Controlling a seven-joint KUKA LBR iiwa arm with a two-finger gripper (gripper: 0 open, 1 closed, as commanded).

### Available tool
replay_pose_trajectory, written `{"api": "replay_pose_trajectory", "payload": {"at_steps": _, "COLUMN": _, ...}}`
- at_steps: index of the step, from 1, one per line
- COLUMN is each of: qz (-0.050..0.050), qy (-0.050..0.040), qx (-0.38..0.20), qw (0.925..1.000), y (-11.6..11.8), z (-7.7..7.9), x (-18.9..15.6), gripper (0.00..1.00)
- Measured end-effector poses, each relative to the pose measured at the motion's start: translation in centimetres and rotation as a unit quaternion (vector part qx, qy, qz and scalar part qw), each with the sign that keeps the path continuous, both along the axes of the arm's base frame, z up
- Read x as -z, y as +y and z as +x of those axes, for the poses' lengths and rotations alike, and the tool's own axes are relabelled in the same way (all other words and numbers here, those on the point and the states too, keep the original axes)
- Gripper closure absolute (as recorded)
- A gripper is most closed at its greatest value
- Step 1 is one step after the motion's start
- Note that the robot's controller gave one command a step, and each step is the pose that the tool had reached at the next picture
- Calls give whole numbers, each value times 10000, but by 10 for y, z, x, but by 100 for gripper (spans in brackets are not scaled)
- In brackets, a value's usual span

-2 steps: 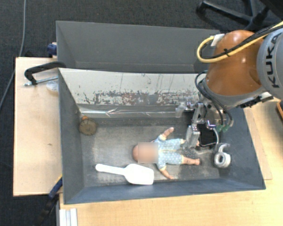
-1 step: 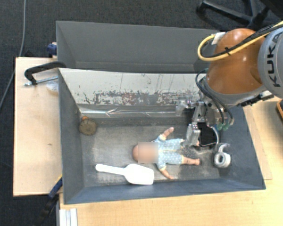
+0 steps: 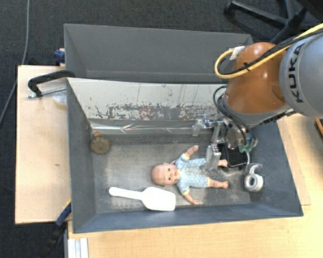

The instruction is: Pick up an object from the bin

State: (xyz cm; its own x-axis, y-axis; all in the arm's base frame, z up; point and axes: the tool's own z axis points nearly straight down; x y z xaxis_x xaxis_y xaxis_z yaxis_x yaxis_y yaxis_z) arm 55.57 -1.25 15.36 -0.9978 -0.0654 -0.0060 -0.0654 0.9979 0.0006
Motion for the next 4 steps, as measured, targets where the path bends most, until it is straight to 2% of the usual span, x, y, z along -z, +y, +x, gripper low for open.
{"api": "replay_pose_trajectory", "payload": {"at_steps": 1, "qz": 0, "qy": 2, "qx": -97, "qw": 10000, "y": 30, "z": 19, "x": 52, "gripper": 0}}
{"api": "replay_pose_trajectory", "payload": {"at_steps": 2, "qz": 9, "qy": 26, "qx": 389, "qw": 9992, "y": 33, "z": 14, "x": 53, "gripper": 0}}
{"api": "replay_pose_trajectory", "payload": {"at_steps": 3, "qz": 16, "qy": -9, "qx": -164, "qw": 9999, "y": 12, "z": 23, "x": 81, "gripper": 100}}
{"api": "replay_pose_trajectory", "payload": {"at_steps": 4, "qz": 16, "qy": -9, "qx": -163, "qw": 9999, "y": 12, "z": 23, "x": 81, "gripper": 100}}
